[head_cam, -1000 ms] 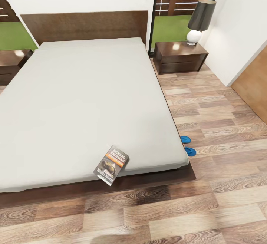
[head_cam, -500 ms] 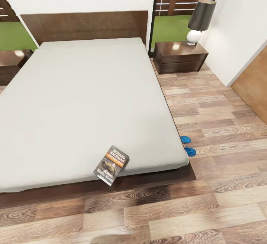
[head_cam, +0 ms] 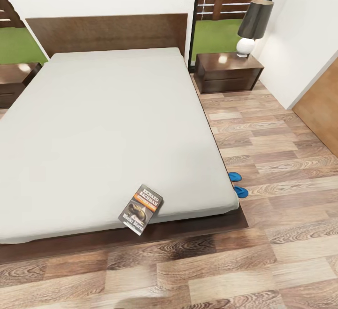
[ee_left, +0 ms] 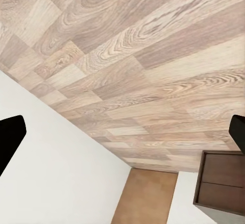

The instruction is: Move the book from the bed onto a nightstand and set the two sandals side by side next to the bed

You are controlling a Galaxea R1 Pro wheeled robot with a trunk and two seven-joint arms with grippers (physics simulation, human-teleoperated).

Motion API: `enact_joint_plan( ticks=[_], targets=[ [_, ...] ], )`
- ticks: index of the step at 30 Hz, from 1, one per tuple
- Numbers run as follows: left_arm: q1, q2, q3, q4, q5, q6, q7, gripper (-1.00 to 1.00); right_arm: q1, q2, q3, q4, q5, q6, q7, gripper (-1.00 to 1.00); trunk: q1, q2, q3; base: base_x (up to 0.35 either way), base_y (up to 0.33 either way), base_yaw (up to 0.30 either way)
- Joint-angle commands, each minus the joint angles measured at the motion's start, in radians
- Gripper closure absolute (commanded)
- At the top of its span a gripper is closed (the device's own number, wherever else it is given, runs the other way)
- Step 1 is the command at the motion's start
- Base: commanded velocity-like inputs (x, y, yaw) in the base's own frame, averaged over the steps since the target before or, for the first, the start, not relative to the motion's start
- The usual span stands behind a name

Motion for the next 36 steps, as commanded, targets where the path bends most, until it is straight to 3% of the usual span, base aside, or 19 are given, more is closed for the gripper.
enact_joint_plan(
  ticks=[1,5,10,16,36],
  targets=[
    [0.001,0.0,-0.005,-0.002,-0.003,0.001,0.006,-1.0,-0.001,0.001,-0.009,0.0,0.011,-0.002,0.007,-1.0,0.0,0.0,0.0,0.0,0.0,0.0],
    [0.001,0.0,-0.005,-0.002,-0.003,0.001,0.006,-1.0,-0.001,0.039,0.021,-0.022,0.011,-0.003,0.024,-1.0,0.0,0.0,0.0,0.0,0.0,0.0],
    [0.001,0.0,-0.005,-0.002,-0.004,0.0,0.006,-1.0,-0.002,0.063,0.058,-0.046,0.006,-0.004,0.068,-1.0,0.0,0.0,0.0,0.0,0.0,0.0],
    [0.001,-0.002,-0.005,-0.001,-0.004,0.0,0.006,-1.0,-0.002,0.072,0.075,-0.058,0.001,-0.002,0.143,-1.0,0.0,0.0,0.0,0.0,0.0,0.0],
    [0.001,-0.016,-0.006,-0.001,-0.006,0.003,0.005,-1.0,-0.003,0.097,0.086,-0.065,0.001,-0.012,0.234,-1.0,0.0,0.0,0.0,0.0,0.0,0.0]
  ],
)
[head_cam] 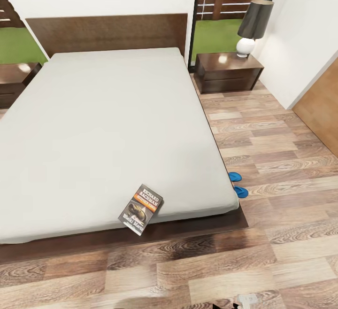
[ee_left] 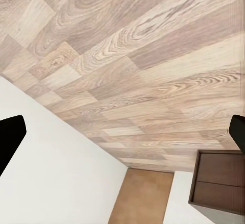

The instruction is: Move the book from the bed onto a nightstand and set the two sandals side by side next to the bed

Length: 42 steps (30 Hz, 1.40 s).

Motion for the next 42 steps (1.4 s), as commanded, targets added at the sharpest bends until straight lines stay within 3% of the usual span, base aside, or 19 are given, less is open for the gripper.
enact_joint_plan(
  ticks=[1,9,15,22,31,42],
  targets=[
    [0.001,-0.003,-0.004,-0.002,-0.003,0.002,0.006,-1.0,-0.004,0.003,-0.008,-0.002,0.01,-0.003,0.015,-1.0,0.0,0.0,0.0,0.0,0.0,0.0],
    [0.001,-0.012,-0.004,-0.002,-0.004,0.005,0.005,-1.0,-0.052,0.013,-0.009,-0.007,0.009,0.002,0.044,-1.0,0.0,0.0,0.0,0.0,0.0,0.0],
    [0.004,-0.015,-0.004,-0.001,-0.005,0.006,0.005,-1.0,-0.12,0.016,-0.01,-0.004,0.008,0.012,0.094,-1.0,0.0,0.0,0.0,0.0,0.0,0.0],
    [0.008,-0.016,-0.004,0.0,-0.005,0.006,-0.001,-1.0,-0.183,0.019,-0.014,-0.001,0.006,0.102,0.167,-1.0,0.0,0.0,0.0,0.0,0.0,0.0],
    [0.008,-0.026,-0.004,0.0,-0.005,0.007,-0.006,-1.0,-0.218,0.03,-0.014,0.001,-0.074,0.157,0.256,-1.0,0.0,0.0,0.0,0.0,0.0,0.0],
    [0.008,-0.03,-0.004,0.0,-0.005,0.009,-0.007,-1.0,-0.249,0.036,-0.013,0.002,-0.096,0.165,0.303,-1.0,0.0,0.0,0.0,0.0,0.0,0.0]
  ],
)
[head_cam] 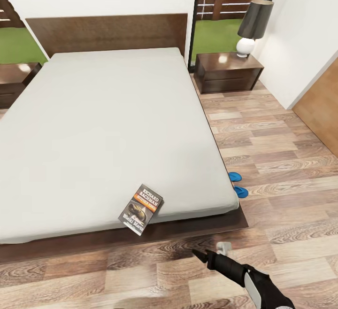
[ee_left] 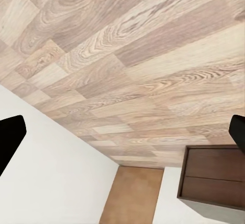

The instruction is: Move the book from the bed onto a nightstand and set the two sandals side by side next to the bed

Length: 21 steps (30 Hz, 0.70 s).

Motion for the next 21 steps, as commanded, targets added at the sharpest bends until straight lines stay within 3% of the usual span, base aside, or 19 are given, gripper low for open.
enact_joint_plan(
  ticks=[1,14,21],
  targets=[
    [0.001,0.0,-0.005,-0.002,-0.003,0.001,0.006,-1.0,-0.006,0.001,-0.006,-0.001,0.0,0.011,0.008,-1.0,0.0,0.0,0.0,0.0,0.0,0.0],
    [0.001,-0.001,-0.005,-0.002,-0.002,0.002,0.005,-1.0,-0.031,0.004,-0.005,0.004,-0.003,0.012,0.014,-1.0,0.0,0.0,0.0,0.0,0.0,0.0],
    [0.001,-0.006,-0.005,-0.002,-0.002,0.004,0.005,-1.0,-0.042,0.019,-0.005,0.009,-0.003,0.013,0.015,-1.0,0.0,0.0,0.0,0.0,0.0,0.0]
  ],
)
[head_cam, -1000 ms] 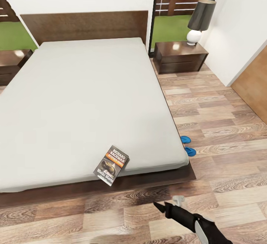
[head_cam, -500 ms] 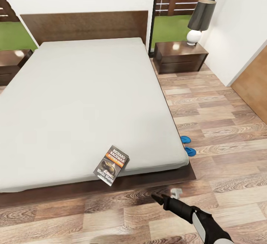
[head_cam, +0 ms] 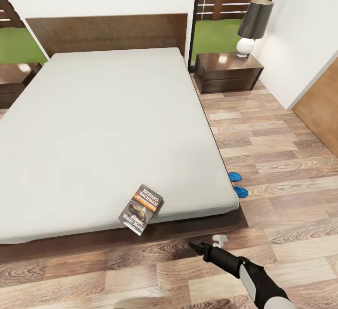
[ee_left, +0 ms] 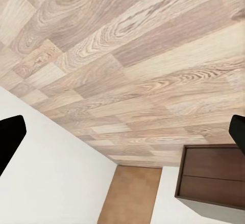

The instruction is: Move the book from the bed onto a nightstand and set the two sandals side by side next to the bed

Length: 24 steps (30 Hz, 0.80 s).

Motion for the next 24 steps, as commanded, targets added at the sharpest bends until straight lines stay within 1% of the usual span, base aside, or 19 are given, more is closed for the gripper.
enact_joint_plan(
  ticks=[1,8,11,17,19,24],
  targets=[
    [0.001,-0.002,-0.005,-0.002,-0.004,0.001,0.006,-1.0,-0.001,0.004,-0.007,0.001,0.0,0.01,0.006,-1.0,0.0,0.0,0.0,0.0,0.0,0.0],
    [0.001,-0.017,-0.005,-0.002,-0.004,0.001,0.006,-1.0,-0.011,0.019,-0.007,0.017,-0.001,0.02,0.01,-1.0,0.0,0.0,0.0,0.0,0.0,0.0],
    [0.001,-0.02,-0.005,-0.002,-0.004,0.001,0.006,-1.0,-0.018,0.023,-0.007,0.02,-0.003,0.022,0.024,-1.0,0.0,0.0,0.0,0.0,0.0,0.0],
    [0.001,-0.022,-0.005,-0.002,-0.003,0.001,0.006,-1.0,-0.029,0.039,-0.007,0.022,-0.007,0.025,0.057,-1.0,0.0,0.0,0.0,0.0,0.02,0.0],
    [0.001,-0.023,-0.005,-0.002,-0.003,0.001,0.006,-1.0,-0.034,0.047,-0.007,0.023,-0.007,0.026,0.067,-1.0,0.0,0.0,0.0,0.0,0.075,0.0],
    [0.001,-0.024,-0.005,-0.002,-0.003,0.001,0.006,-1.0,-0.039,0.057,-0.006,0.023,-0.007,0.026,0.078,-1.0,0.0,0.0,0.0,0.0,0.109,0.0]
  ],
)
